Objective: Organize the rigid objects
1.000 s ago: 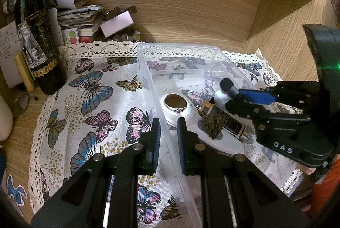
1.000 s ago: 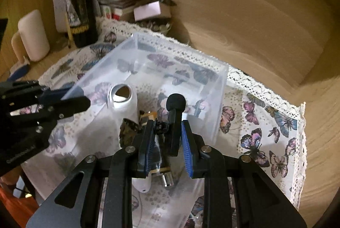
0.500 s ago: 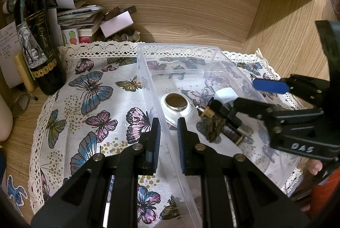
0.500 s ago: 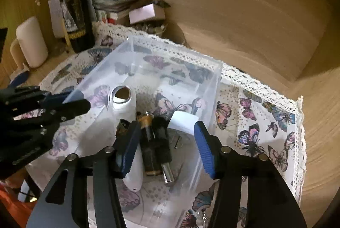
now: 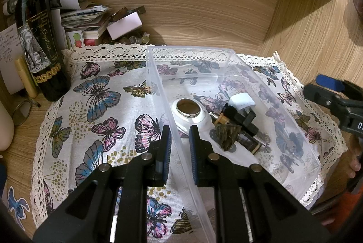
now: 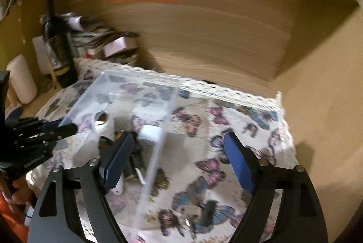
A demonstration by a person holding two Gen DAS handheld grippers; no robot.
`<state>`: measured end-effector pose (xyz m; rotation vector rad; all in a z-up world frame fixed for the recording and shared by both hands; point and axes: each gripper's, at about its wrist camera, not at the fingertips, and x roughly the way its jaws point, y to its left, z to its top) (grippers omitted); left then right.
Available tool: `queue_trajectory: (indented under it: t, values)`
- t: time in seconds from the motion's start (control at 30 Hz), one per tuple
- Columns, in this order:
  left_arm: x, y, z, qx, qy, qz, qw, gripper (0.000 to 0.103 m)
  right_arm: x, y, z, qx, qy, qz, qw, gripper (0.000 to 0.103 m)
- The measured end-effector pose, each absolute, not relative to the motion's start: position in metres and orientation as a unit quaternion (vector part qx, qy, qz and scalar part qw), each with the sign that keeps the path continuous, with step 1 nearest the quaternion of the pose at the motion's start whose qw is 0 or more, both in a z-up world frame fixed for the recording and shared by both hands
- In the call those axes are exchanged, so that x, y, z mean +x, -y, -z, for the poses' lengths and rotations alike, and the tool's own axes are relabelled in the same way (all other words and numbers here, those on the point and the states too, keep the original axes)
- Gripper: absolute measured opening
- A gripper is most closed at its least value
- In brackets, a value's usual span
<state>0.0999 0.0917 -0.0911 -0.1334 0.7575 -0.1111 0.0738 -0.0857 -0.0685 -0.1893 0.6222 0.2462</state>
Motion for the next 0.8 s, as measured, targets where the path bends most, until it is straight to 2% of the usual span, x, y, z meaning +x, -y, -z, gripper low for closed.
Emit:
queue_trajectory:
  t: [0.4,0.53,0.7,0.73,0.8]
  values:
    - [0.100,-0.091,0.091,-0.065,-0.369,0.056,0.925,0.015,0.065,0.119,0.120,-0.085,-0.359,-0.071,0.927,0.081]
    - [0.099,-0.092,0.092,-0.064,-0.369,0.055,0.926,0.015,0.064,0.134,0.131,-0.032,-0.380,-0.088,0.920,0.079]
    - [0.099,-0.092,0.092,-0.064,-0.368,0.055,0.926,0.015,0.063,0.144,0.138,-0.029,-0.387,-0.063,0.919,0.079]
    - [0.099,-0.092,0.092,-0.064,-0.369,0.055,0.926,0.015,0.064,0.144,0.142,-0.033,-0.391,-0.060,0.918,0.077]
    - [0.099,-0.092,0.092,-0.063,-0.369,0.055,0.926,0.015,0.067,0.145,0.149,-0.041,-0.400,-0.054,0.914,0.068]
